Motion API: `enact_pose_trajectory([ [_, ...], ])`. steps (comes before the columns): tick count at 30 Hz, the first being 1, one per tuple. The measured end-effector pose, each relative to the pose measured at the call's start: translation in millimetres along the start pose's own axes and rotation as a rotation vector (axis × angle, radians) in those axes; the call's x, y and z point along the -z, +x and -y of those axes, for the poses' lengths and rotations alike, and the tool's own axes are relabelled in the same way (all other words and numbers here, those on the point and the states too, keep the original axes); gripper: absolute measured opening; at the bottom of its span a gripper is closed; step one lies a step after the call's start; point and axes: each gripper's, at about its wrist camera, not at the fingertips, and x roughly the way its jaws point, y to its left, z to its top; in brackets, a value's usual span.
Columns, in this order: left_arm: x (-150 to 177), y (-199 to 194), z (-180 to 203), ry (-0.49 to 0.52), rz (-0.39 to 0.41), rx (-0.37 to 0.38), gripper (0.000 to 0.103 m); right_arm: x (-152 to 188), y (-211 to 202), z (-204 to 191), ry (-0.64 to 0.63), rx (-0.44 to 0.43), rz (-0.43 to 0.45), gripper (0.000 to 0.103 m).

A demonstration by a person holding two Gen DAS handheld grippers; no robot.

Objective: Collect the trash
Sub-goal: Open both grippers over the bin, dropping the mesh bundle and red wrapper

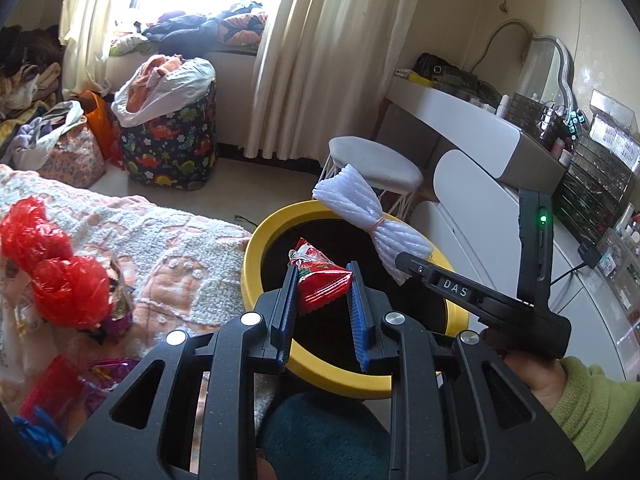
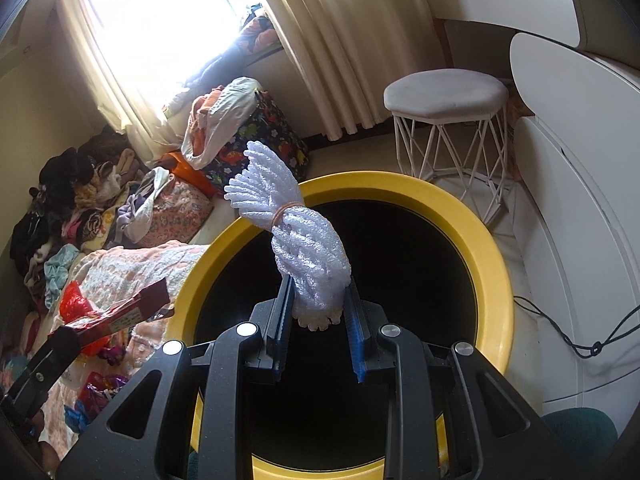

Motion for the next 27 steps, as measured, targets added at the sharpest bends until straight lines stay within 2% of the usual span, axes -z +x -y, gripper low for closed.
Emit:
enact_pose_trajectory([
  [7, -2.8, 20.7, -1.3, 0.001, -0.027, 0.005, 0.018, 0.7, 3.9, 1.6, 0.008, 0.026, -0.013, 0.025],
  [12, -3.7, 31.8, -2.6, -0.002, -0.039, 0.009, 0.018, 2.1, 5.7, 2.6, 0.020, 0.040, -0.020, 0.029],
  [14, -3.3, 34.0, -4.7, -0.010, -0.039, 0.009, 0.022, 2.4, 6.2, 3.7, 0.027, 0.038, -0.023, 0.031],
  [16, -3.1, 33.3, -8.3, -0.028, -0.029, 0.006, 0.043, 2.4, 5.8, 4.4, 0.033, 0.042, -0.021, 0.035],
  [20, -0.6, 26.3, -12.1, -0.042, 0.004, -0.023, 0.067, 2.3, 4.1, 4.0, 0.033, 0.047, -0.004, 0.045],
  [22, 0.0, 22.5, -14.3, -0.052, 0.019, -0.033, 0.084, 2.8, 3.1, 1.9, 0.026, 0.046, 0.004, 0.047],
  [25, 0.9, 16.5, -16.5, -0.057, 0.039, -0.051, 0.092, 2.9, 0.4, -2.0, 0.007, 0.041, 0.021, 0.053],
  [27, 1.1, 13.0, -16.6, -0.057, 0.051, -0.060, 0.092, 3.0, -1.9, -5.3, -0.006, 0.039, 0.034, 0.057],
])
